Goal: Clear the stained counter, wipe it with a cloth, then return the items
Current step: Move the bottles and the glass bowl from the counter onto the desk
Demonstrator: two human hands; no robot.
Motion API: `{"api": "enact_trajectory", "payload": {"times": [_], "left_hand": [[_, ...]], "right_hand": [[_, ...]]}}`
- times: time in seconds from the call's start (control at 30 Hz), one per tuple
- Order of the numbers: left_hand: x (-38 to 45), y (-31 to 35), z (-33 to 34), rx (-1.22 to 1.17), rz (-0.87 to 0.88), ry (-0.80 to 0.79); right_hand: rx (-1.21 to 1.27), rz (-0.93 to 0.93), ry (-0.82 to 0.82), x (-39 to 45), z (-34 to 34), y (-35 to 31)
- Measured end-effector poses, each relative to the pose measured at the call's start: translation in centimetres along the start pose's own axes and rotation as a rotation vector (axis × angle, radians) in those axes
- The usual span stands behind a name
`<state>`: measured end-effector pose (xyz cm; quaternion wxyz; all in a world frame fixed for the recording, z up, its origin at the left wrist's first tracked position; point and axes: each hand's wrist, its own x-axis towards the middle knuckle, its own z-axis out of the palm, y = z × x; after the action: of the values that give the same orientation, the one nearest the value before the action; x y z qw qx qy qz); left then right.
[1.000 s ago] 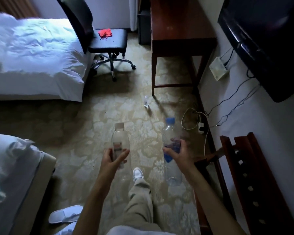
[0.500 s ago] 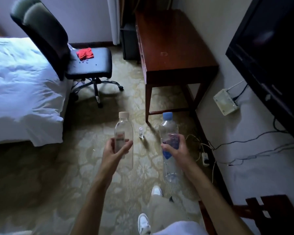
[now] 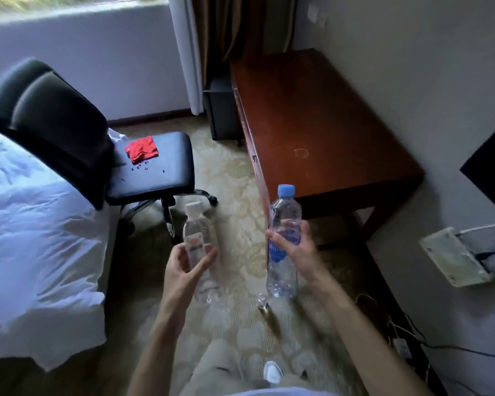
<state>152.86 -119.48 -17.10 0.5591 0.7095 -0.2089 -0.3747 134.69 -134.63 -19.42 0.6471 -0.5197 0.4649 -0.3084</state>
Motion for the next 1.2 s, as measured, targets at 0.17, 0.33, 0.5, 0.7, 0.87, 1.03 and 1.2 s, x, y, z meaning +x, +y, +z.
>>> {"api": "enact_trajectory", "payload": {"times": [0.17, 0.33, 0.5, 0.7, 0.87, 1.03, 1.2], "left_hand": [[14.2, 0.9, 1.3, 0.037, -0.024, -0.156], [28.5, 4.0, 4.1, 0.100, -0.025, -0.399], [40.9, 10.1, 10.2, 0.275, 0.076, -0.708], [49.2, 12.3, 21.3, 0.467, 0.267, -1.051], [53.6, 11.4, 29.7, 0.563, 0.435, -1.125], [55.5, 9.3, 36.8, 0.641, 0.489, -1.186], [56.2, 6.9, 40.6, 0.726, 0.487, -1.305]], "right_hand": [[0.068, 0.065, 0.154, 10.4, 2.6, -0.2], [0.111, 0.107, 0.407, 18.4, 4.2, -1.6], [0.043, 0.002, 0.715, 24.0, 2.0, -6.3], [0.056, 0.032, 0.992, 28.7, -0.7, -6.5], [0.105, 0.005, 1.090, 34.4, -3.5, -4.6], [0.096, 0.021, 1.158, 37.7, -6.0, -3.3], [0.038, 0.068, 1.261, 38.4, -6.3, -2.0]]}}
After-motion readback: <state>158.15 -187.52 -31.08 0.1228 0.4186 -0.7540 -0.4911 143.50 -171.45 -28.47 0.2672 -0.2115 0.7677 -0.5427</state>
